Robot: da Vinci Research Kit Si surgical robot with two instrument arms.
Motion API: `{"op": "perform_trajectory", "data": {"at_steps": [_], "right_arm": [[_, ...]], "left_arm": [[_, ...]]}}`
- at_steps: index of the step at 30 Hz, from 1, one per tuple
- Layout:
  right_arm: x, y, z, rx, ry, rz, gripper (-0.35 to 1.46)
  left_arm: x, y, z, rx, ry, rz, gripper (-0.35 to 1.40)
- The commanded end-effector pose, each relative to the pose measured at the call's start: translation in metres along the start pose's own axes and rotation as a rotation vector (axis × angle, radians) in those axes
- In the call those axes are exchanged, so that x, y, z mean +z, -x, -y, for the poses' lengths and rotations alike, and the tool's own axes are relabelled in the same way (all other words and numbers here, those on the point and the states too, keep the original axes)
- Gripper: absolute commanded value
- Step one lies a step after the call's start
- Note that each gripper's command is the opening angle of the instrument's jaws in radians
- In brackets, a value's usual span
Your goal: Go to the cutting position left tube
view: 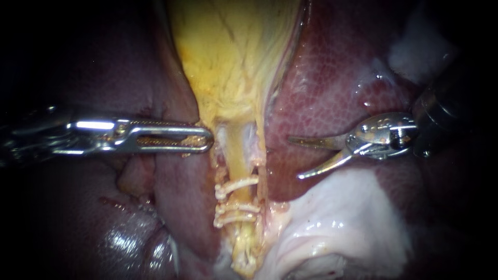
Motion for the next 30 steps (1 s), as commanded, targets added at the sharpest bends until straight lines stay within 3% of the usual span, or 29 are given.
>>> {"op": "perform_trajectory", "data": {"at_steps": [1, 7, 12, 14, 20, 23, 30], "right_arm": [[0.0000, 0.0000, 0.0000, 0.000, 0.000, 0.000, 1.43], [0.0000, 0.0000, 0.0000, 0.000, 0.000, 0.000, 1.43], [0.0001, 0.0001, 0.0000, -0.001, 0.000, 0.000, 1.43], [0.0002, 0.0001, 0.0001, -0.001, 0.004, 0.000, 1.43], [0.0008, 0.0003, 0.0002, -0.003, -0.003, 0.000, 1.43], [0.0017, 0.0009, 0.0004, -0.008, -0.020, 0.000, 1.43], [0.0063, 0.0040, 0.0014, 0.011, -0.075, 0.024, 1.43]], "left_arm": [[0.0000, 0.0000, 0.0000, 0.000, 0.000, 0.000, -0.35], [-0.0006, 0.0003, 0.0000, -0.002, -0.004, -0.003, -0.35], [-0.0040, 0.0027, 0.0000, -0.014, 0.001, -0.004, -0.35], [-0.0053, 0.0036, 0.0001, -0.020, 0.006, 0.010, -0.35], [-0.0069, 0.0040, 0.0004, -0.025, 0.009, 0.020, -0.35], [-0.0069, 0.0040, 0.0006, -0.025, 0.010, 0.020, -0.35], [-0.0070, 0.0039, 0.0006, -0.025, 0.010, 0.020, -0.35]]}}
